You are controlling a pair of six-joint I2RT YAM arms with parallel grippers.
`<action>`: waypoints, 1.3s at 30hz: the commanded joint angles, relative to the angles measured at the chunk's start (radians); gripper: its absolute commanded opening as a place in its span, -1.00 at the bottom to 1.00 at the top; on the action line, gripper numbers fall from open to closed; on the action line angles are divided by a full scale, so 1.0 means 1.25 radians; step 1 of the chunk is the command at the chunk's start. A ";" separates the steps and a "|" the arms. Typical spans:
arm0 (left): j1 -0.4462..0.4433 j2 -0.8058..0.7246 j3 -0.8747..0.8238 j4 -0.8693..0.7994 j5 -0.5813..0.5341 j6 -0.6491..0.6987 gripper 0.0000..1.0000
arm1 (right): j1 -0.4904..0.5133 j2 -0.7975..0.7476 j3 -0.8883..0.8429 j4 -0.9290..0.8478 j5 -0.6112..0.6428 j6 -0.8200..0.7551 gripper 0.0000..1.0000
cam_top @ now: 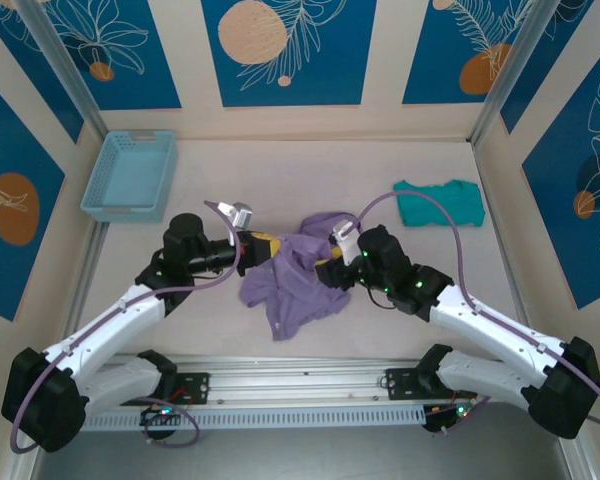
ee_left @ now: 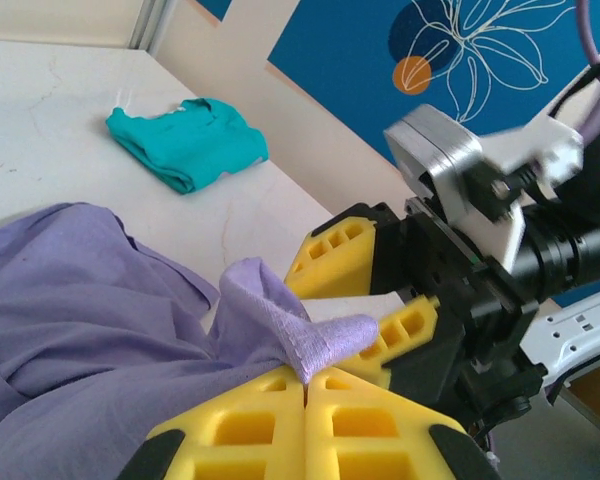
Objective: Fold the inside-out t-shirt
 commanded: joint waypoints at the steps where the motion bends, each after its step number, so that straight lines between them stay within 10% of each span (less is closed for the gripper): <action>1: -0.008 0.001 0.027 0.004 0.024 0.018 -1.00 | 0.053 0.027 0.033 0.030 0.188 -0.128 0.16; 8: -0.008 0.001 0.025 0.004 0.023 0.019 -1.00 | 0.071 0.137 0.069 0.097 0.230 -0.197 0.03; 16: -0.007 0.002 0.024 -0.029 -0.022 0.050 -1.00 | 0.033 0.094 0.094 0.093 0.093 -0.160 -1.00; 30: -0.005 0.014 0.063 -0.220 -0.279 0.120 -1.00 | -0.200 0.046 0.067 0.157 -0.557 0.228 -1.00; 39: -0.007 -0.015 0.040 -0.181 -0.177 0.123 -1.00 | -0.209 0.077 0.089 0.112 -0.495 0.219 -1.00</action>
